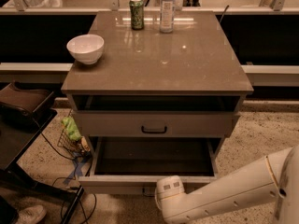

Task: Open middle drawer

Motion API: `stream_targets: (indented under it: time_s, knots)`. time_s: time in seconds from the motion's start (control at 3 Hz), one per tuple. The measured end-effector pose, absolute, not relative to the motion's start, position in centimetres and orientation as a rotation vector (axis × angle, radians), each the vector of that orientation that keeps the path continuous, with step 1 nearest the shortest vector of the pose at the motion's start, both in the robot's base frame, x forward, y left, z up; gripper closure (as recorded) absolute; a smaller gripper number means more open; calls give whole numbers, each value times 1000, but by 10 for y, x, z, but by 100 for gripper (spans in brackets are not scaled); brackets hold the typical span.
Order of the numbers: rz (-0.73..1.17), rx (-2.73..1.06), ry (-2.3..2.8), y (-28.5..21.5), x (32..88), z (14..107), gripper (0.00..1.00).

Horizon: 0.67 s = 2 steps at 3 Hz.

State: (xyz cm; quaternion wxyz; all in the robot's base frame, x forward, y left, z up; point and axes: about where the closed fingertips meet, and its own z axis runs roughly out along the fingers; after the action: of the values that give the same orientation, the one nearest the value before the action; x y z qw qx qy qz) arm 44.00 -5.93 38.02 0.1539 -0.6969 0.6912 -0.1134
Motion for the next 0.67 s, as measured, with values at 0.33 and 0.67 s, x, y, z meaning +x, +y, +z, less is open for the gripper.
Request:
stream_targets:
  time_s: [0.33,0.67]
  knots:
    - [-325,-1998,1982,-59,440,380,100]
    - [-325,-1998,1982,-59,440,380,100]
